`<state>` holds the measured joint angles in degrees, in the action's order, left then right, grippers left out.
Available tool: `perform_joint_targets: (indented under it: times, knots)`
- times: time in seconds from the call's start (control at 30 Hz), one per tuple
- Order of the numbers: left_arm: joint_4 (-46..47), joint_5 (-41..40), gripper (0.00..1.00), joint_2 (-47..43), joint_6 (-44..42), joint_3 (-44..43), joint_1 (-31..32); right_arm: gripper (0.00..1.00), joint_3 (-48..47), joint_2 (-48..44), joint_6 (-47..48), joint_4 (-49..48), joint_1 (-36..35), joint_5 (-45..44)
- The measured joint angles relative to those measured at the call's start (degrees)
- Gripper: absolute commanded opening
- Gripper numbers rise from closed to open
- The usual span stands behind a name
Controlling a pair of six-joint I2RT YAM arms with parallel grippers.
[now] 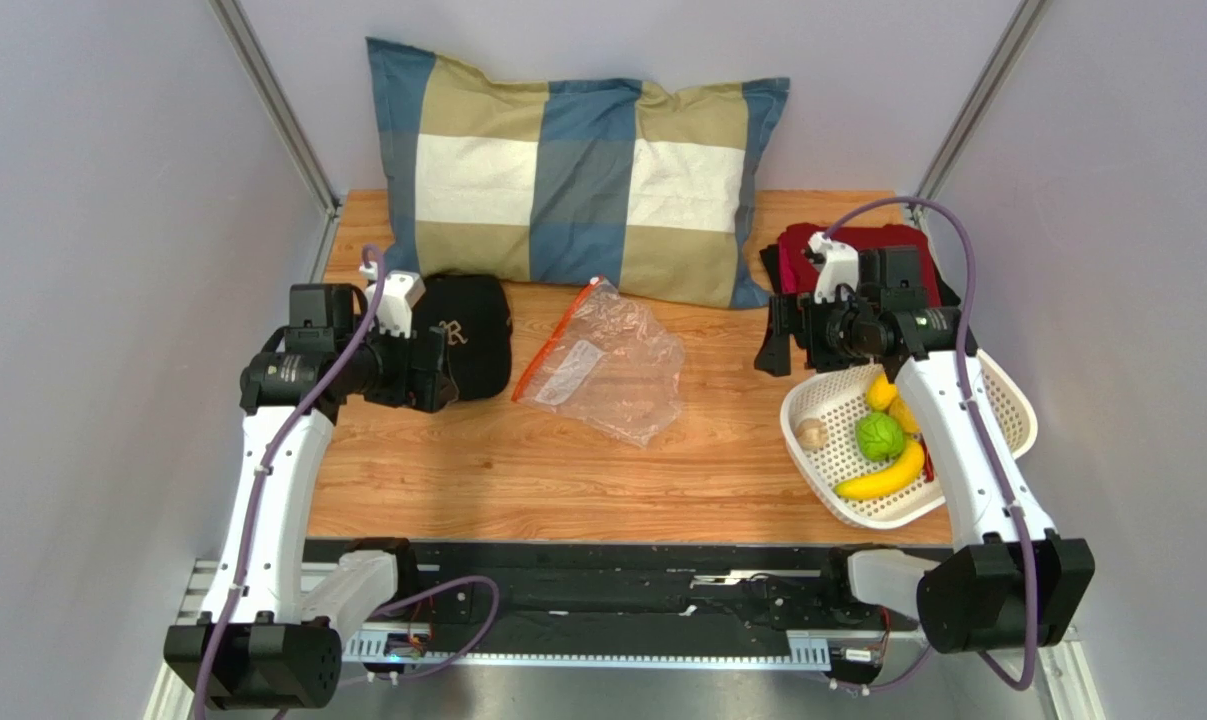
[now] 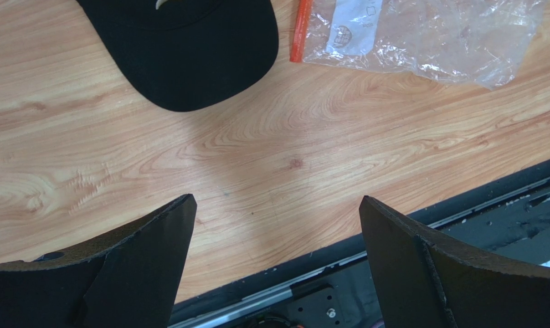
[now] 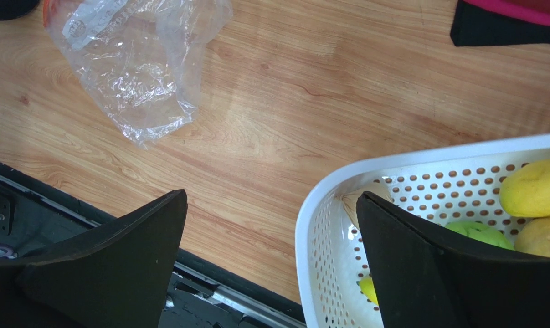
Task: Place the food in the zip-top bag and seal the zipper
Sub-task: Pick up the zipper food storage bag at the center of the board.
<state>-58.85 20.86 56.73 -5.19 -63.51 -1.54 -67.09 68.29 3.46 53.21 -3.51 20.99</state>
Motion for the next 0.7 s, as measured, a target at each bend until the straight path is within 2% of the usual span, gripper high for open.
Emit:
perform_joint_targets:
  times: [0.23,0.4,0.7]
  knots:
    - [0.52,-3.48,0.99,0.90,1.16,0.00,0.00,1.00,-4.50,5.95,0.92,0.09,-4.48,-1.22]
    - [2.19,-8.22,0.99,0.59,5.05,0.02,0.00,1.00,-8.92,11.52,1.53,-0.07,-10.58,-4.09]
    - [5.68,-9.33,0.99,-2.64,9.25,1.68,0.00,1.00,-24.35,27.98,2.86,-0.70,-21.00,-9.77]
